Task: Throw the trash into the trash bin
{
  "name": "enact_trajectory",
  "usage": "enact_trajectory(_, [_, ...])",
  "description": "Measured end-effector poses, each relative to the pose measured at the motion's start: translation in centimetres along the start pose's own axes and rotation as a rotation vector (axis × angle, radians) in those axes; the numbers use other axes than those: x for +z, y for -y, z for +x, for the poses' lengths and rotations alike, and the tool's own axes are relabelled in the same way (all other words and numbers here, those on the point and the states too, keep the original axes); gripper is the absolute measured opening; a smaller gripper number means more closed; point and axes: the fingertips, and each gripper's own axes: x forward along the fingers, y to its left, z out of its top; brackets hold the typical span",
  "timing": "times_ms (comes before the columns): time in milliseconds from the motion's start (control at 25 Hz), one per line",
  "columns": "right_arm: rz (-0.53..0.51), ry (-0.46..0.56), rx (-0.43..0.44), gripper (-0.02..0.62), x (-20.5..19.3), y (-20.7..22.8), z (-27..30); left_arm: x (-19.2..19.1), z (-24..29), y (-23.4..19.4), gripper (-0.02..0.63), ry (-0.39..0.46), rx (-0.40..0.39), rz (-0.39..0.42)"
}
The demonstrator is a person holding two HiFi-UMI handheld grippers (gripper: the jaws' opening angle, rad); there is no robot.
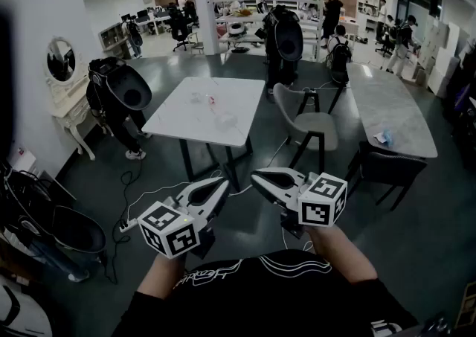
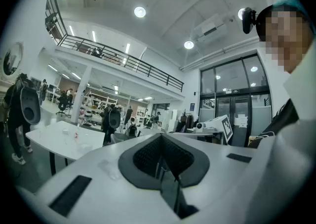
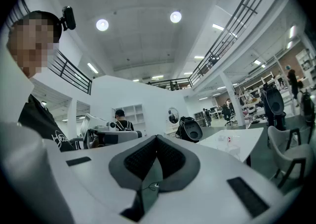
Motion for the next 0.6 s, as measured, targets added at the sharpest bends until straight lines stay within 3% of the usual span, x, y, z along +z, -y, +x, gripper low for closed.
enact_trajectory(160, [0.019,0.014,-0.004,0.034,-0.4,0.5,-0.5,-0.5,0.2,0.1,0.006,-0.002,0.004,0.002])
enact_trajectory(320, [0.104,0.042,0.006,0.034,-1.4,1.0,0.3,-1.4,-0.4,-0.8,0.005,-0.031,0.016,-0.015])
enact_trajectory(600, [0.100,-0.078,-0.026,0.035,-5.6,2.5,2.7,-3.9,-0.4,-4.5,0.005,-0.038,0.023,-0.111])
